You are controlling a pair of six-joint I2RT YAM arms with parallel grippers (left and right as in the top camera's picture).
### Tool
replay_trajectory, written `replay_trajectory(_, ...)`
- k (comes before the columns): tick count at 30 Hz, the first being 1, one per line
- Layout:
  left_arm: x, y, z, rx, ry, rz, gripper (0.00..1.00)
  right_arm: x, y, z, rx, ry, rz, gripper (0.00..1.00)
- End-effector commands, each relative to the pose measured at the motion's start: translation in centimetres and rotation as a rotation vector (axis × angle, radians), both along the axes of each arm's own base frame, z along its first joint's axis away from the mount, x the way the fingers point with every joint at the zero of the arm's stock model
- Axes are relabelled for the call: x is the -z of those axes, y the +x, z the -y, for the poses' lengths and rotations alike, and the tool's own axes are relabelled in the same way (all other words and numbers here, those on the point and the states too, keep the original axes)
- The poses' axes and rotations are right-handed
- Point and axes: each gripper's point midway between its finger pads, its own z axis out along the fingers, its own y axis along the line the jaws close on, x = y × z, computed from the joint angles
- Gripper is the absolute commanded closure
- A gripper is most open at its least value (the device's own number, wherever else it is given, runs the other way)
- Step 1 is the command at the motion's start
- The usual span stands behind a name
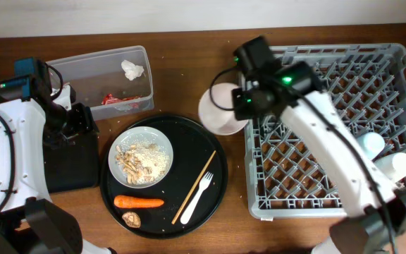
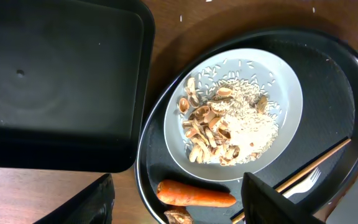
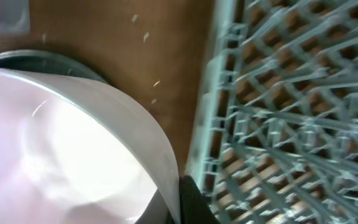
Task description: Sort waste into correct bins and load items into the dishwasher rack
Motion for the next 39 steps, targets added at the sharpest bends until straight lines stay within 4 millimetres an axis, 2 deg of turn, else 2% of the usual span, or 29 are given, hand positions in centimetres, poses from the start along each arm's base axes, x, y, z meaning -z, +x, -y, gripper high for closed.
replay_trajectory(1,-0.7,0.0,0.1,-0.01,-0.007,0.02,0.35,3.6,-1.2,-2.7,-0.08,-0.003,-0.104,0.96)
replay_trajectory(12,-0.7,-0.1,0.2,-0.01,-0.008,0.016,0.35,13.2,-1.9,-7.3,-0.17,-0.046,-0.269,0.96)
replay_trajectory(17,-0.7,-0.1,0.2,-0.009,-0.008,0.016,0.35,16.8,-1.9,-7.7,-0.174,-0.08,-0.326,0.95)
replay_trajectory(20,-0.7,-0.1,0.2,-0.009,-0.008,0.016,0.35,18.2,-2.1,-7.6,-0.172,-0.095,-0.352,0.95)
replay_trajectory(21,-0.7,-0.1,0.2,-0.009,-0.008,0.016,0.35,18.3,-2.0,-7.6,-0.172,-0.095,-0.353,0.95)
replay_trajectory(22,-0.7,-0.1,0.2,-0.009,-0.008,0.016,0.35,18.4,-2.0,-7.6,-0.172,-0.095,-0.352,0.89)
replay_trajectory(25,-0.7,-0.1,0.2,-0.009,-0.008,0.017,0.35,18.4,-1.9,-7.7,-0.173,-0.093,-0.35,0.55)
replay_trajectory(26,-0.7,-0.1,0.2,-0.009,-0.008,0.017,0.35,18.4,-2.0,-7.6,-0.173,-0.095,-0.352,0.53)
replay_trajectory(31,-0.7,-0.1,0.2,-0.01,-0.008,0.016,0.35,18.3,-2.2,-7.4,-0.17,-0.099,-0.361,0.54)
replay_trajectory(34,-0.7,-0.1,0.2,-0.009,-0.008,0.017,0.35,18.3,-2.3,-7.3,-0.17,-0.103,-0.368,0.69)
replay_trajectory(39,-0.7,-0.1,0.2,-0.009,-0.008,0.017,0.36,18.2,-2.5,-6.8,-0.161,-0.109,-0.381,0.71)
